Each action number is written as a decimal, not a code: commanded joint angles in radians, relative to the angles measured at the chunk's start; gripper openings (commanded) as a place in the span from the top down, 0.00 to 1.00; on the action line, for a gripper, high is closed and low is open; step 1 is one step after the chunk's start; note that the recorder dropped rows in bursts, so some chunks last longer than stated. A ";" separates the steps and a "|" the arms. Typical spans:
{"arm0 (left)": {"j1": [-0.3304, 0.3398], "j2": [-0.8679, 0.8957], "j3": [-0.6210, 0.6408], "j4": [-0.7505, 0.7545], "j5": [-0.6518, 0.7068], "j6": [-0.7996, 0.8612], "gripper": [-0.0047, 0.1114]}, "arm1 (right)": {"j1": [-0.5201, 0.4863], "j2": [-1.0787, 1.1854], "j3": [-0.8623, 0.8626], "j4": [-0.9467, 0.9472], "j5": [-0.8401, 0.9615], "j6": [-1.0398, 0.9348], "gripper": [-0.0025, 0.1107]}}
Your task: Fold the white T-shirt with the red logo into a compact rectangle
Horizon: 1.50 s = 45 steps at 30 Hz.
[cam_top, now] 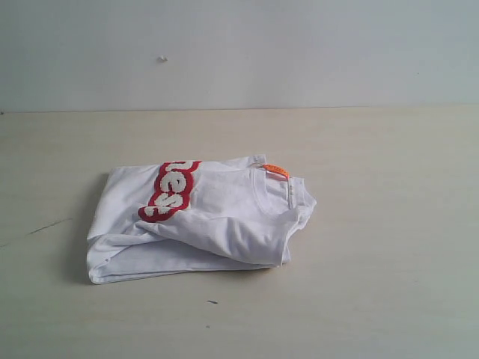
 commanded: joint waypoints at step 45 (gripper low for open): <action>0.003 -0.205 0.294 1.038 -0.181 -0.870 0.96 | -0.004 -0.003 0.005 -0.004 -0.004 -0.007 0.98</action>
